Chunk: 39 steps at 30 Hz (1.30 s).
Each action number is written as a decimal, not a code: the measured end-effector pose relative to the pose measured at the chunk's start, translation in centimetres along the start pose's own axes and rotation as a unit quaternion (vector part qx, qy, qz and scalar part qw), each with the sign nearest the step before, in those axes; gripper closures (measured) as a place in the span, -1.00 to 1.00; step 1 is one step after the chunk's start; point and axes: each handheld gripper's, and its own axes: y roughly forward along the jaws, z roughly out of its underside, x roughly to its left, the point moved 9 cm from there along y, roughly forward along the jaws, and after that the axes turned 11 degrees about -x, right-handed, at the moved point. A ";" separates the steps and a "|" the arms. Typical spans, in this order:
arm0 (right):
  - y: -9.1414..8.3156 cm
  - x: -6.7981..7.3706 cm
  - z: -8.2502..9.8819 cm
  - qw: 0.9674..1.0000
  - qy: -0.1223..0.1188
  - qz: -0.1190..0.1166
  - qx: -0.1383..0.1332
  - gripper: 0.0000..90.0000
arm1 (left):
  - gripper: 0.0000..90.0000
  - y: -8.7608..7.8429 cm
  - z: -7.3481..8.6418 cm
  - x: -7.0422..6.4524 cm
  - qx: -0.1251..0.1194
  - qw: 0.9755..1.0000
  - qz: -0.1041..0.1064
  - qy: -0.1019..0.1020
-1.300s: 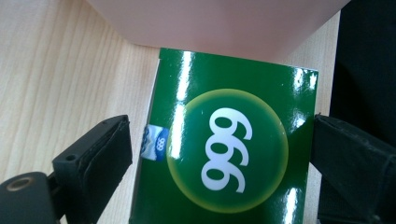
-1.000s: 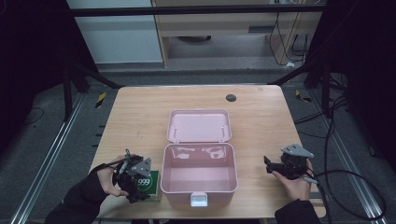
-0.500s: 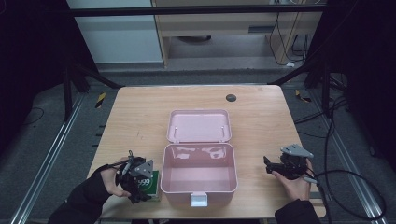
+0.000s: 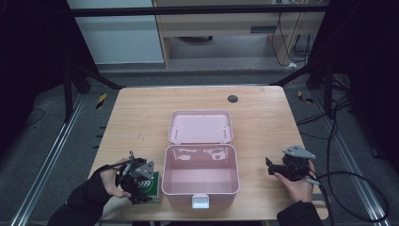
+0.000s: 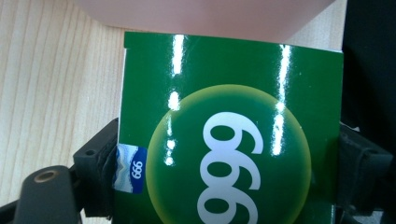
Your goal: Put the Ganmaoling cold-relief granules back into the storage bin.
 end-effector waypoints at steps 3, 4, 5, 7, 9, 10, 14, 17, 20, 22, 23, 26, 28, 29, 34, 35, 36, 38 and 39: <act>0.0 0.0 0.0 1.000 0.001 0.000 0.000 -0.92 | -0.69 -0.6 -0.7 -0.2 -0.002 1.000 0.000 0.006; 0.0 0.0 0.0 1.000 0.000 0.000 0.000 -0.92 | -0.69 -0.8 -0.9 -0.3 -0.002 1.000 -0.001 0.007; 0.0 0.0 0.0 1.000 0.000 0.000 0.000 -0.92 | -0.69 -1.0 -1.3 -0.4 -0.005 1.000 -0.001 0.008; 0.0 0.0 0.0 1.000 -0.001 0.000 0.000 -0.92 | -0.69 -1.4 -1.9 -0.6 -0.010 1.000 -0.001 0.011; 0.0 0.0 0.0 1.000 0.000 -0.001 0.001 -0.92 | -0.69 -1.8 -2.6 -0.8 -0.014 1.000 -0.002 0.015; 0.0 0.0 0.0 1.000 0.000 -0.001 0.001 -0.92 | -0.69 -2.1 -2.9 -0.8 -0.014 1.000 -0.002 0.018; 0.0 0.0 0.1 1.000 0.000 -0.001 0.002 -0.92 | -0.69 -2.8 -4.0 -1.2 -0.012 1.000 -0.002 0.023; 0.0 0.1 0.1 1.000 0.001 -0.002 0.003 -0.92 | -0.69 -3.3 -4.7 -1.5 -0.011 1.000 -0.003 0.026; 0.0 0.1 0.1 1.000 0.000 -0.001 0.002 -0.92 | -0.69 -3.8 -5.5 -1.8 -0.007 0.999 -0.002 0.031; 0.0 0.1 0.1 1.000 0.001 -0.002 0.003 -0.92 | -0.69 -4.0 -6.0 -1.9 -0.003 0.999 -0.002 0.037; 0.0 0.1 0.1 1.000 0.001 -0.002 0.003 -0.92 | -0.69 -4.1 -6.3 -2.0 -0.003 0.999 -0.003 0.039; 0.0 0.1 0.1 1.000 0.000 -0.002 0.003 -0.92 | -0.69 -4.4 -7.1 -2.4 0.000 0.999 -0.001 0.046; 0.0 0.1 0.1 1.000 0.000 -0.002 0.002 -0.92 | -0.69 -4.5 -7.6 -2.7 0.000 0.999 0.000 0.048; 0.0 0.1 0.1 1.000 0.000 -0.002 0.002 -0.92 | -0.69 -4.6 -7.9 -2.8 0.001 0.999 0.001 0.050; 0.0 0.1 0.1 1.000 0.000 -0.003 0.003 -0.92 | -0.69 -4.9 -8.9 -3.3 0.001 0.998 0.001 0.057; 0.0 0.1 0.1 1.000 0.000 -0.002 0.003 -0.92 | -0.69 -5.0 -9.3 -3.4 0.000 0.998 0.003 0.058; 0.0 0.1 0.1 1.000 0.000 -0.002 0.003 -0.92 | -0.69 -5.1 -9.5 -3.5 0.001 0.998 0.004 0.061; 0.0 0.0 0.1 1.000 0.000 -0.002 0.002 -0.92 | -0.69 -5.2 -9.8 -3.7 0.002 0.998 0.009 0.064; 0.0 0.0 0.0 1.000 -0.001 -0.002 0.002 -0.92 | -0.69 -5.2 -9.8 -3.7 0.002 0.998 0.009 0.064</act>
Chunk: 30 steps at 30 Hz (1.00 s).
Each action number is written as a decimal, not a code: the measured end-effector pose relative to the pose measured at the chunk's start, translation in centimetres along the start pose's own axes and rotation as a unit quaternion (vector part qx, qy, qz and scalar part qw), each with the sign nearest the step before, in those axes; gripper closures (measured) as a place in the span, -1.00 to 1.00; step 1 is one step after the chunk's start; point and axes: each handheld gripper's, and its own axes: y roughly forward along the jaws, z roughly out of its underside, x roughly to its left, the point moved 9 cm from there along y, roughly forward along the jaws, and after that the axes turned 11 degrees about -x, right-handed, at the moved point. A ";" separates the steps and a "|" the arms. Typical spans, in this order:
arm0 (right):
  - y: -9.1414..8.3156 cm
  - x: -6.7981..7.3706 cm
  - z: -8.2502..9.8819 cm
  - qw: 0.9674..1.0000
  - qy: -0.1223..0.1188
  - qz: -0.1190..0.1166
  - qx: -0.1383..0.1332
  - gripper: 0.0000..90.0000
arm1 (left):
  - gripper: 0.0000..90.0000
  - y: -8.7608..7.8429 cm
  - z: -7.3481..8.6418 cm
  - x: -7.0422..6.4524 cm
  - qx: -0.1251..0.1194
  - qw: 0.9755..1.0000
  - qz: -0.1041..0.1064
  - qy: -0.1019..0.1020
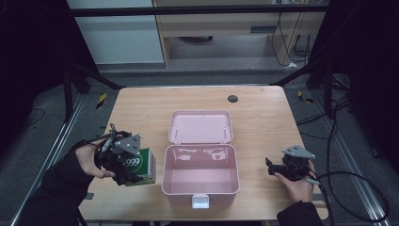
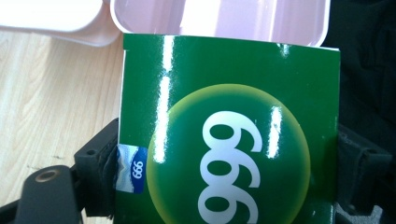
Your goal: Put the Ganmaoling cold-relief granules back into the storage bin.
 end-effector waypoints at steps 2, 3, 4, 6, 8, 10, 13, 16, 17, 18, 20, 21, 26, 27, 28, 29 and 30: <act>0.0 0.0 0.0 1.000 0.000 0.000 0.000 -0.92 | -0.69 0.0 -0.3 -0.3 0.002 1.000 0.002 0.002; 0.0 0.0 0.0 1.000 0.000 0.000 0.000 -0.92 | -0.69 0.0 -0.5 -0.5 0.002 1.000 0.003 0.003; 0.0 0.0 0.0 1.000 0.001 0.000 0.000 -0.92 | -0.69 0.1 -0.6 -0.6 0.002 1.000 0.004 0.004; 0.0 0.0 0.0 1.000 0.001 0.000 0.001 -0.92 | -0.69 0.1 -0.9 -0.8 0.005 1.000 0.010 0.010; 0.0 0.0 0.0 1.000 0.000 0.000 0.001 -0.92 | -0.69 0.2 -1.2 -1.1 0.005 1.000 0.009 0.012; 0.0 0.0 0.0 1.000 0.001 0.000 0.000 -0.92 | -0.69 0.4 -1.5 -1.4 0.005 1.000 0.010 0.014; 0.0 0.0 0.0 1.000 0.001 0.000 0.000 -0.92 | -0.69 0.6 -1.8 -1.8 0.007 1.000 0.016 0.017; 0.0 0.0 0.0 1.000 0.001 0.000 0.000 -0.92 | -0.69 0.8 -2.1 -2.2 0.015 0.999 0.021 0.027; 0.0 0.0 0.0 1.000 0.001 0.000 0.000 -0.92 | -0.69 0.9 -2.2 -2.3 0.019 0.999 0.022 0.031; 0.0 0.0 0.0 1.000 0.001 0.000 0.000 -0.92 | -0.69 1.0 -2.4 -2.5 0.020 0.999 0.024 0.034; 0.0 0.0 0.0 1.000 0.001 0.000 0.000 -0.92 | -0.68 1.1 -2.5 -2.6 0.022 0.999 0.027 0.038; 0.0 0.0 0.0 1.000 0.001 0.000 0.000 -0.92 | -0.69 1.3 -2.7 -2.9 0.032 0.998 0.035 0.052; 0.0 0.0 0.0 1.000 0.001 -0.001 0.001 -0.92 | -0.68 0.2 -2.5 -1.5 0.147 0.968 0.075 0.191; 0.0 0.0 0.0 1.000 0.000 0.000 0.001 -0.92 | -0.68 0.5 -2.6 -1.8 0.140 0.970 0.074 0.184; 0.0 0.0 0.0 1.000 0.000 0.000 0.001 -0.92 | -0.68 0.8 -2.7 -2.0 0.137 0.971 0.074 0.180; 0.0 0.0 0.1 1.000 0.001 0.000 0.001 -0.92 | -0.68 1.0 -2.8 -2.1 0.139 0.970 0.076 0.183; 0.0 0.0 0.1 1.000 0.001 0.000 0.001 -0.92 | -0.68 1.0 -2.8 -2.1 0.139 0.970 0.076 0.183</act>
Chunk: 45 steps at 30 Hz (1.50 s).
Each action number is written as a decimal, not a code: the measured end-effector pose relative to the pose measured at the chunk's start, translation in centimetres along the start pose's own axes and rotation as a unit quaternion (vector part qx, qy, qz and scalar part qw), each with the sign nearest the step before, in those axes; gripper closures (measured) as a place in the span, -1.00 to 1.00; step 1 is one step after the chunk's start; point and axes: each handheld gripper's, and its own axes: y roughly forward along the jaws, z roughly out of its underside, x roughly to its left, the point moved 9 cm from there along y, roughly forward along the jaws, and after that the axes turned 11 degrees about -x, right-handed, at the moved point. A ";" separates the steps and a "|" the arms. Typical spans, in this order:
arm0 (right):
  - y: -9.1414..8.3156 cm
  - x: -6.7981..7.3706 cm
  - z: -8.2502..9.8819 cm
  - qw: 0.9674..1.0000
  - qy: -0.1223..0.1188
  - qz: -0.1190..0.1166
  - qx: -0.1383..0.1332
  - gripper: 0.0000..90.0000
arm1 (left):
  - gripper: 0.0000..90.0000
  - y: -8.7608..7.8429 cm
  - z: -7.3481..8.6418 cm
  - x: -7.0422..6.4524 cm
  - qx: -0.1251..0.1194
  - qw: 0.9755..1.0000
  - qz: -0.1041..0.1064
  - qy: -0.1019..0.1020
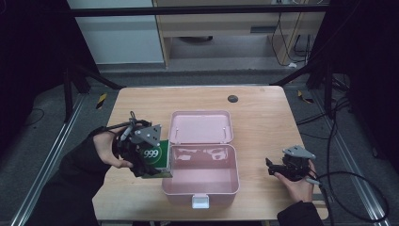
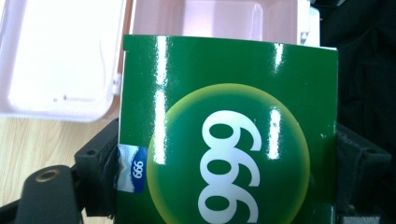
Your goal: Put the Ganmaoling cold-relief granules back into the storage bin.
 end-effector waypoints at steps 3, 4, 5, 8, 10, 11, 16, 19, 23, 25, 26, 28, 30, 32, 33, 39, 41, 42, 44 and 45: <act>0.0 0.1 0.0 1.000 0.000 -0.001 0.000 -0.92 | -0.68 0.6 -0.6 -0.2 0.002 1.000 0.006 0.008; 0.0 0.1 0.0 1.000 -0.001 -0.002 0.001 -0.92 | -0.68 0.7 -0.7 -0.2 0.006 1.000 0.008 0.012; 0.0 0.0 0.0 1.000 -0.001 -0.001 0.001 -0.92 | -0.68 0.9 -0.8 -0.3 0.006 1.000 0.009 0.013; 0.0 0.0 0.0 1.000 -0.001 -0.001 0.001 -0.92 | -0.68 1.4 -1.1 -0.3 0.011 1.000 0.011 0.022; 0.0 0.0 0.0 1.000 -0.001 -0.001 0.001 -0.92 | -0.68 1.6 -1.2 -0.3 0.018 0.999 0.013 0.029; 0.0 0.0 0.0 1.000 -0.001 -0.001 0.001 -0.92 | -0.68 1.9 -1.3 -0.4 0.017 0.999 0.013 0.029; 0.0 0.0 0.1 1.000 -0.002 -0.001 0.002 -0.92 | -0.68 2.5 -1.9 -0.7 0.017 0.999 0.021 0.035; 0.1 0.0 0.1 1.000 -0.004 -0.002 0.001 -0.92 | -0.68 3.1 -2.2 -0.9 0.017 0.999 0.027 0.042; 0.1 0.1 0.1 1.000 -0.004 -0.002 0.002 -0.92 | -0.68 3.8 -2.2 -0.8 0.027 0.998 0.030 0.053; 0.1 0.1 0.1 1.000 -0.004 -0.003 0.002 -0.92 | -0.69 4.2 -2.2 -0.7 0.026 0.998 0.032 0.051; 0.1 0.1 0.1 1.000 -0.004 -0.003 0.002 -0.92 | -0.68 4.2 -2.2 -0.7 0.026 0.998 0.032 0.051; 0.1 0.1 0.1 1.000 -0.004 -0.004 0.003 -0.92 | -0.68 4.9 -2.1 -0.6 0.025 0.998 0.031 0.047; 0.1 0.1 0.1 1.000 -0.004 -0.004 0.003 -0.92 | -0.68 5.2 -1.8 -0.5 0.032 0.998 0.032 0.051; 0.1 0.1 0.2 1.000 -0.006 -0.004 0.004 -0.92 | -0.68 5.6 -1.6 -0.4 0.037 0.998 0.032 0.051; 0.1 0.1 0.2 1.000 -0.006 -0.005 0.003 -0.92 | -0.68 5.7 -1.5 -0.4 0.037 0.998 0.032 0.047; 0.1 0.2 0.2 1.000 -0.003 -0.006 0.005 -0.92 | -0.69 6.6 -0.9 -0.3 0.028 0.999 0.032 0.034; 0.2 0.2 0.2 1.000 -0.007 -0.006 0.005 -0.92 | -0.69 6.8 -0.6 -0.2 0.031 0.999 0.032 0.031; 0.2 0.2 0.3 1.000 -0.007 -0.006 0.005 -0.92 | -0.69 6.8 -0.6 -0.2 0.031 0.999 0.032 0.031; 0.2 0.2 0.3 1.000 -0.007 -0.006 0.006 -0.92 | -0.69 7.3 -0.2 -0.2 0.028 0.999 0.031 0.019; 0.2 0.2 0.3 1.000 -0.006 -0.006 0.006 -0.92 | -0.69 7.5 0.0 -0.3 0.026 0.999 0.032 0.015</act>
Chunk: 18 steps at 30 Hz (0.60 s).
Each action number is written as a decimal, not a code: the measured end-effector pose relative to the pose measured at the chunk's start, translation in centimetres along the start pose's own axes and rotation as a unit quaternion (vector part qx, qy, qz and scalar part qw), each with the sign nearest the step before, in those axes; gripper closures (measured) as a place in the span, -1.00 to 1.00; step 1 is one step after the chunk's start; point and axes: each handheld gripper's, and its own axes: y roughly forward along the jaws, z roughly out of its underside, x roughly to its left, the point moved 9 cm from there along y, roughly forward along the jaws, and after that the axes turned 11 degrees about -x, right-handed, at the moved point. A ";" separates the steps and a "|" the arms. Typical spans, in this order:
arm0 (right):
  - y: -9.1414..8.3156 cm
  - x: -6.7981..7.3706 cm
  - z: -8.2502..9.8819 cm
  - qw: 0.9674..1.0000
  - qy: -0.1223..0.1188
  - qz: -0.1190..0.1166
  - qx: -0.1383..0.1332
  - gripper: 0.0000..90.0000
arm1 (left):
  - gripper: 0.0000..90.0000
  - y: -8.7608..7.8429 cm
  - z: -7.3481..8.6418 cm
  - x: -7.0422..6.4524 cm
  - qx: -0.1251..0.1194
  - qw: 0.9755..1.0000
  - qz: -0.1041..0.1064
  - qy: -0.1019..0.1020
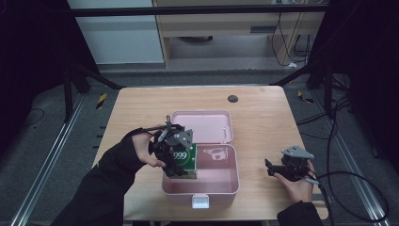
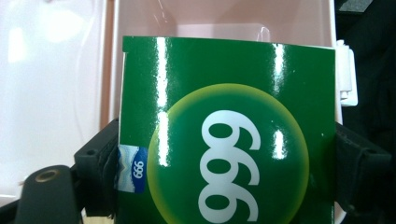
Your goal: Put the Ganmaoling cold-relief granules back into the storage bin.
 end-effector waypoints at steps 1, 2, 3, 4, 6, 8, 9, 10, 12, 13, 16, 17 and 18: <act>0.0 0.0 0.0 1.000 -0.001 0.001 0.000 -0.92 | -0.69 0.2 0.2 0.0 -0.001 1.000 0.001 -0.004; 0.0 0.0 0.0 1.000 0.000 0.001 0.001 -0.92 | -0.69 0.3 0.3 0.0 -0.002 1.000 0.001 -0.007; 0.0 0.0 0.0 1.000 0.000 0.001 0.001 -0.92 | -0.69 0.3 0.3 0.0 -0.002 1.000 0.001 -0.007; 0.0 0.0 0.1 1.000 0.000 0.000 0.002 -0.92 | -0.69 0.5 0.6 0.0 -0.001 1.000 -0.001 -0.009; 0.0 0.0 0.1 1.000 -0.001 0.000 0.002 -0.92 | -0.69 1.0 1.0 0.0 -0.005 1.000 -0.003 -0.021; 0.0 0.1 0.1 1.000 0.000 0.000 0.002 -0.92 | -0.69 1.4 1.4 0.1 -0.006 1.000 -0.007 -0.028; 0.0 0.1 0.1 1.000 0.000 0.000 0.002 -0.92 | -0.69 1.6 1.7 0.2 -0.004 1.000 -0.010 -0.029; 0.0 0.1 0.1 1.000 0.000 0.000 0.002 -0.92 | -0.69 1.7 1.9 0.3 -0.001 1.000 -0.011 -0.029; 0.0 0.1 0.1 1.000 0.000 0.000 0.002 -0.92 | -0.69 1.9 2.2 0.3 -0.002 0.999 -0.009 -0.034; 0.0 0.1 0.1 1.000 0.001 -0.001 0.002 -0.92 | -0.69 2.1 2.3 0.2 -0.008 0.999 -0.008 -0.041; 0.1 0.1 0.1 1.000 -0.003 -0.001 0.003 -0.93 | -0.69 2.6 2.5 0.1 -0.018 0.998 -0.011 -0.058; 0.1 0.1 0.1 1.000 -0.003 -0.001 0.003 -0.93 | -0.69 3.0 2.7 0.1 -0.023 0.997 -0.018 -0.069; 0.1 0.1 0.1 1.000 -0.003 -0.001 0.003 -0.93 | -0.69 3.1 2.9 0.2 -0.021 0.997 -0.019 -0.072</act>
